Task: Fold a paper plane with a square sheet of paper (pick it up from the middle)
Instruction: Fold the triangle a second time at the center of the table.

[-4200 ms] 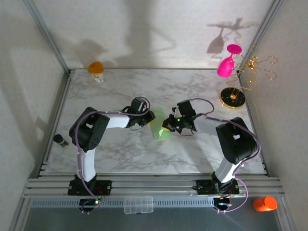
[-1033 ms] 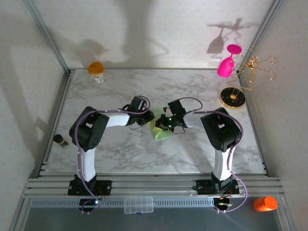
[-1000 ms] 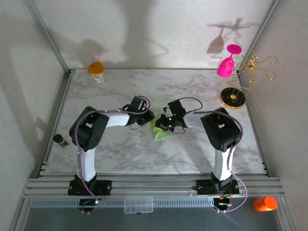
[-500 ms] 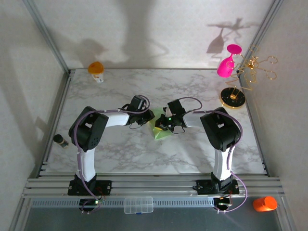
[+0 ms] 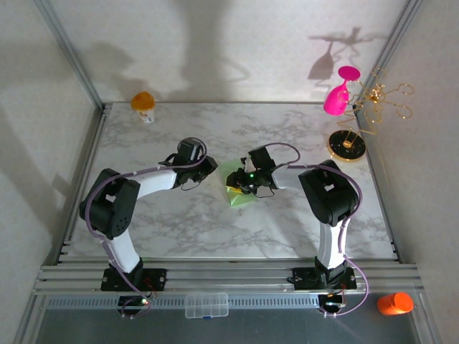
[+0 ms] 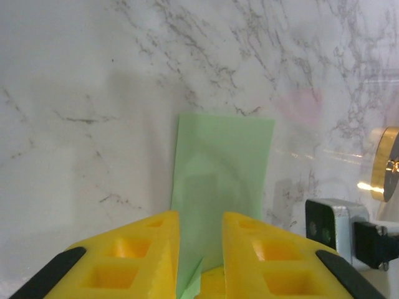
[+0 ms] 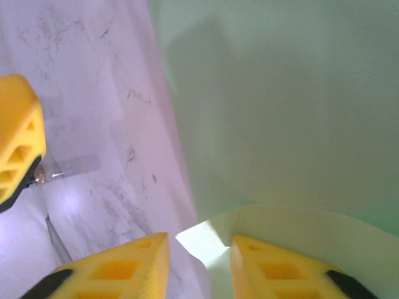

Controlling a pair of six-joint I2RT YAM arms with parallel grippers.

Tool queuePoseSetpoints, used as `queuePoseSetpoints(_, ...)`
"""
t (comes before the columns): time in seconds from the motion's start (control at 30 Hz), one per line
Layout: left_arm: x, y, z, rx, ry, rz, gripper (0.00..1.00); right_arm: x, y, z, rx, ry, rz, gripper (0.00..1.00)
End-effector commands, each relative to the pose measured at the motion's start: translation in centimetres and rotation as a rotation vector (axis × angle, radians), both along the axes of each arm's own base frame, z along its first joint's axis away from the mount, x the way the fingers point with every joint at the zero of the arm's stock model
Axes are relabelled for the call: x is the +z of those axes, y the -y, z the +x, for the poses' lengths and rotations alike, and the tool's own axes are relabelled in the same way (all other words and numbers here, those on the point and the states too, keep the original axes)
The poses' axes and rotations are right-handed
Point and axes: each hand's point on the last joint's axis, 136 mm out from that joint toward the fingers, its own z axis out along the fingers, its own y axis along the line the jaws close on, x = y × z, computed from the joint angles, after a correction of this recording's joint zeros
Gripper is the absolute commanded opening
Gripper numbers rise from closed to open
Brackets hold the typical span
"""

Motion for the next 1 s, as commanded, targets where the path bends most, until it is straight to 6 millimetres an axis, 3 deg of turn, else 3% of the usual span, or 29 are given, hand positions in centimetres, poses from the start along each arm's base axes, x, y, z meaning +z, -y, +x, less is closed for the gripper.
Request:
queuePoseSetpoints(0.0, 1.3, 1.2, -0.8, -0.031, 0.024, -0.021, 0.24, -2.5, 1.8, -0.7, -0.024, -0.025, -0.108, 0.25)
queuePoseSetpoints(0.27, 0.5, 4.5, -2.9, -0.145, 0.003, -0.008, 0.19, -3.5, 2.8, -0.9, -0.029, -0.035, -0.171, 0.04)
queuePoseSetpoints(0.67, -2.9, 6.7, -3.3, -0.204, -0.062, 0.038, 0.06, -3.8, 3.0, -1.1, -0.030, -0.045, -0.182, 0.00)
queuePoseSetpoints(0.97, -5.1, 6.3, -4.1, -0.209, -0.121, 0.080, 0.00, -3.7, 2.9, -1.1, -0.033, -0.048, -0.175, 0.00)
